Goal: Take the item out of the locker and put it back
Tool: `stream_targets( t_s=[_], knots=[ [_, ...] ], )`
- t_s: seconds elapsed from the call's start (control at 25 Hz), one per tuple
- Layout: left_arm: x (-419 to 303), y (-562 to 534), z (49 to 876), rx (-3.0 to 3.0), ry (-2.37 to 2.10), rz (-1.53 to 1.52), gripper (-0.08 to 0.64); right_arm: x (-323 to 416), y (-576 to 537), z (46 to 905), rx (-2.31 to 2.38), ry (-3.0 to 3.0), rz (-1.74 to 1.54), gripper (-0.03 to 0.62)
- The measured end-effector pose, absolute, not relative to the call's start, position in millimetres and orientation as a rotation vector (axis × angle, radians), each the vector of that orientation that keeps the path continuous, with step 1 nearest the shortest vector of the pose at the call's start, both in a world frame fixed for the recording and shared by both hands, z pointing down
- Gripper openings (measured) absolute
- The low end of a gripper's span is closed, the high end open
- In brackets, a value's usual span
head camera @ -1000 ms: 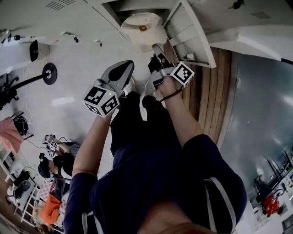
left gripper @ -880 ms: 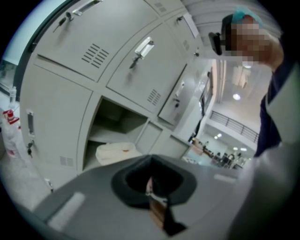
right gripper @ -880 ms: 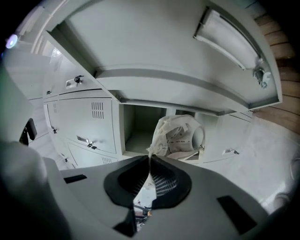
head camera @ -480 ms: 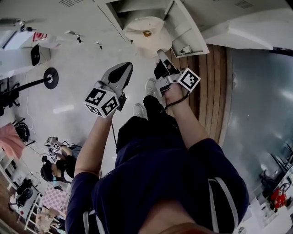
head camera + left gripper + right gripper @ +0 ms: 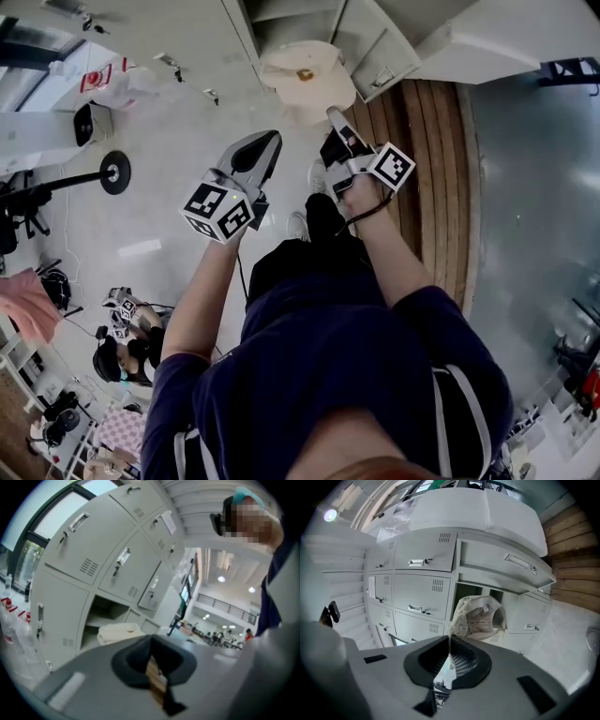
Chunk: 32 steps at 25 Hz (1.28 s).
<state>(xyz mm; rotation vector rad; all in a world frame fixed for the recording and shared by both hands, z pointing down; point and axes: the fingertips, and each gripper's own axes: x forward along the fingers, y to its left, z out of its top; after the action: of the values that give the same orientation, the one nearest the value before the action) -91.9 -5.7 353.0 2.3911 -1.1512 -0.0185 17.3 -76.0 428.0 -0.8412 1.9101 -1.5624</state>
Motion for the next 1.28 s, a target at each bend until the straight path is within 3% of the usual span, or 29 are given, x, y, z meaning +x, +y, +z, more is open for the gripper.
stream_targets(
  t_s=[0.72,1.28],
  knots=[
    [-83,75,317,2.430,-1.105,-0.051,0.003,35,17,364,-0.799,1.898,-1.507,0.017],
    [-17,126,304,2.421,-1.155,-0.039,0.003,94,64,333,-0.696,1.936,-1.525,0.017]
  ],
)
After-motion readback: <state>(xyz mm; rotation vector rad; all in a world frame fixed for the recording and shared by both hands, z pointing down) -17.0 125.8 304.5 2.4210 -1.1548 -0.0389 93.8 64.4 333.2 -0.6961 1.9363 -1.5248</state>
